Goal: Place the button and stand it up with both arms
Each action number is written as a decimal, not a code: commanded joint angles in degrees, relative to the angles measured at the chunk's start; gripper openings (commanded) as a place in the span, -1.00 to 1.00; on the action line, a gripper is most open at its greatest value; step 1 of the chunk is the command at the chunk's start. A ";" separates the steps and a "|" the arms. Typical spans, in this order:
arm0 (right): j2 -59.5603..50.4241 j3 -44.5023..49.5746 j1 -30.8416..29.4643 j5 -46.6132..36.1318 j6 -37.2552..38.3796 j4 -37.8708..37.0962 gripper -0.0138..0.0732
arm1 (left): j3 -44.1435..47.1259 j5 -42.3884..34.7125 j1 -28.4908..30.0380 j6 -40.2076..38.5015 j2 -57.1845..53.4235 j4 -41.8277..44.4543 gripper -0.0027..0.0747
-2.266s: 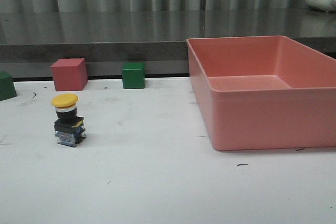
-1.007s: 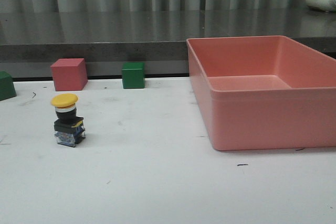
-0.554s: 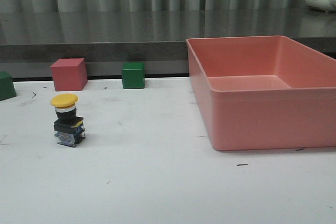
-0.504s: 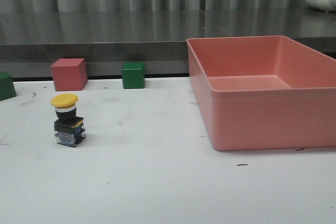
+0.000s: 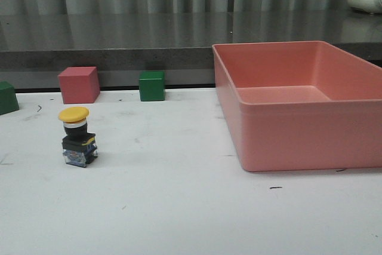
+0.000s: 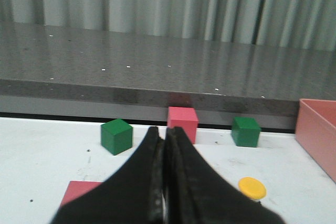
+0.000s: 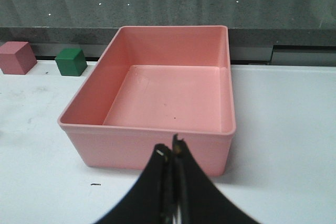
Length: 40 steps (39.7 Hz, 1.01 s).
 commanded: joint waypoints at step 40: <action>0.60 -1.63 -0.25 -4.68 -0.30 -1.19 -0.84 | 14.53 -15.34 2.99 -1.29 -1.60 -0.24 -0.98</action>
